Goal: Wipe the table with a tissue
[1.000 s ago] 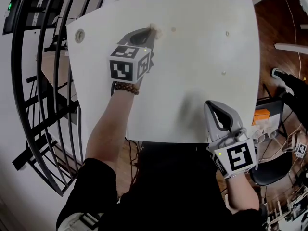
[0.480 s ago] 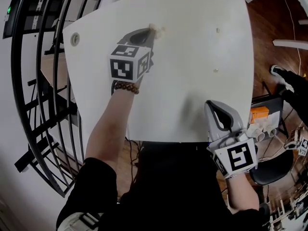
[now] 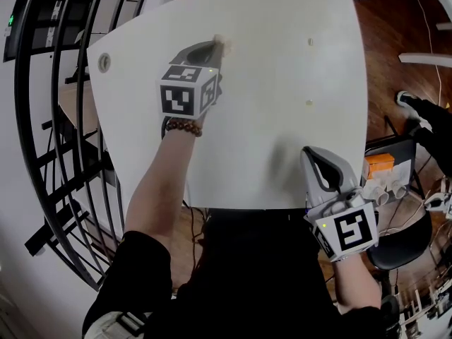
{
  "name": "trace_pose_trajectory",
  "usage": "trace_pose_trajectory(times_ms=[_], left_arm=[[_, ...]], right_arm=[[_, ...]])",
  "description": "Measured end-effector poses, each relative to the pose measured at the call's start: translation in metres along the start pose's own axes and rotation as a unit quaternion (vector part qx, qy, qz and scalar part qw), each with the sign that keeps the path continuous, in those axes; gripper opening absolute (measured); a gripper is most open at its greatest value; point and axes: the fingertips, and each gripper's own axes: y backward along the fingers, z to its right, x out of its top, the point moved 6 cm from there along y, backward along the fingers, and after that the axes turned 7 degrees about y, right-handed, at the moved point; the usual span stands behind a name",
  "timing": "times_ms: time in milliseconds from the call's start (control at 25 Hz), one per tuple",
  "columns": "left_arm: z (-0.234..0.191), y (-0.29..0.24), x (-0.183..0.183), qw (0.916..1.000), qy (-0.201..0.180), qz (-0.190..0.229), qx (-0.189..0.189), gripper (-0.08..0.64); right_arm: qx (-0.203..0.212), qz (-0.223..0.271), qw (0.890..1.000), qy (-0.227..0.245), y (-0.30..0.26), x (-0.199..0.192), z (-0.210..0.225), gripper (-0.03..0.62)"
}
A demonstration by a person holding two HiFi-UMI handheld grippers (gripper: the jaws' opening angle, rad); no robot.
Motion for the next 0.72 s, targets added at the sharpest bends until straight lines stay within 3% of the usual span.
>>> trace_pose_trajectory(times_ms=[720], left_arm=[[0.016, -0.013, 0.005, 0.9999, -0.009, -0.006, -0.009, 0.034]], right_arm=[[-0.007, 0.004, 1.000, -0.013, 0.009, -0.008, 0.010, -0.011]])
